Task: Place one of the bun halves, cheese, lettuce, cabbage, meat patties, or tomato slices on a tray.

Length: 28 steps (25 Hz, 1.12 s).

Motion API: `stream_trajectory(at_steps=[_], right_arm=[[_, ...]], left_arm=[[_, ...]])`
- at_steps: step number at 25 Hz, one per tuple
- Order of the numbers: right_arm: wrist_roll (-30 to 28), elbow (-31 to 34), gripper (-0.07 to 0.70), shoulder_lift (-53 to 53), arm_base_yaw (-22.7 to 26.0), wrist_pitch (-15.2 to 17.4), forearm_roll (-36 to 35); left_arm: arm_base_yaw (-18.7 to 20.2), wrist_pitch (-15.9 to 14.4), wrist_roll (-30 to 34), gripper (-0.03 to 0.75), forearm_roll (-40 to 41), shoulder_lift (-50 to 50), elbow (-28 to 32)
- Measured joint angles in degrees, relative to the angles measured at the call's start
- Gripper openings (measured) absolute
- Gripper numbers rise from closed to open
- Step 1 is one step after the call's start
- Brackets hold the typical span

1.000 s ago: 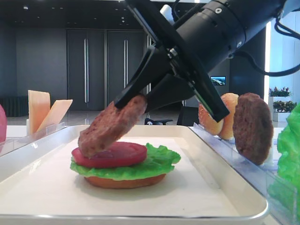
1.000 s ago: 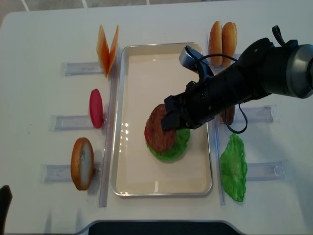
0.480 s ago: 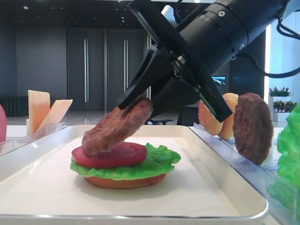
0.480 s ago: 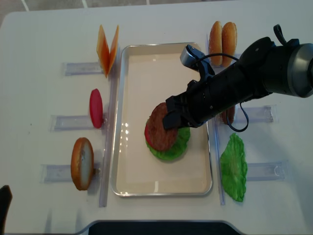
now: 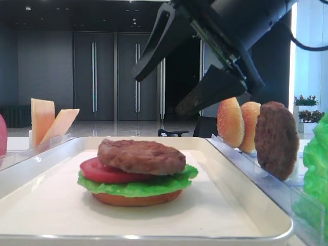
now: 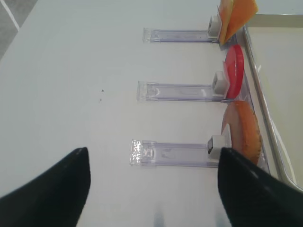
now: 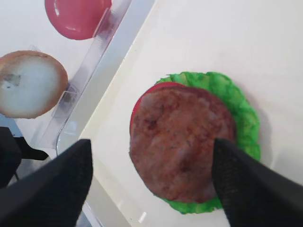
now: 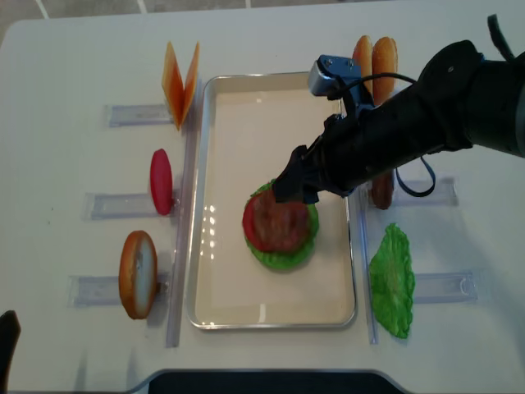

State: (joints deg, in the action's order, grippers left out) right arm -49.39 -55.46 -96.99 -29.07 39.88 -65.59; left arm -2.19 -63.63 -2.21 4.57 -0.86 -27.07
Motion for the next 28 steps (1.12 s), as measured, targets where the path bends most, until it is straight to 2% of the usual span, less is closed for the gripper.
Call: stream_trajectory(at_steps=[4,8,12,15,19,28], right_arm=[[1.0,0.0,0.532,4.1,0.0,-0.7,5.1],[4.7,0.0,0.533,8.5,0.0,-0.6,11.3],[14.5,0.0,0.535,13.7,0.3,-1.0,24.6],[23.7,0.0,0.535,17.3,2.7,0.4,36.1],[32.6,0.0,0.535,20.2,8.6,6.7,46.4],[43.9,0.0,0.535,22.6,27.1,23.7,60.5]], left_arm=[[0.0,0.0,0.0,0.643,0.0,0.0,0.0],[0.0,0.0,0.0,0.643,0.0,0.0,0.0],[0.0,0.0,0.0,0.643,0.0,0.0,0.0],[0.0,0.0,0.0,0.643,0.0,0.0,0.0],[0.0,0.0,0.0,0.643,0.0,0.0,0.0],[0.0,0.0,0.0,0.643,0.0,0.0,0.0]])
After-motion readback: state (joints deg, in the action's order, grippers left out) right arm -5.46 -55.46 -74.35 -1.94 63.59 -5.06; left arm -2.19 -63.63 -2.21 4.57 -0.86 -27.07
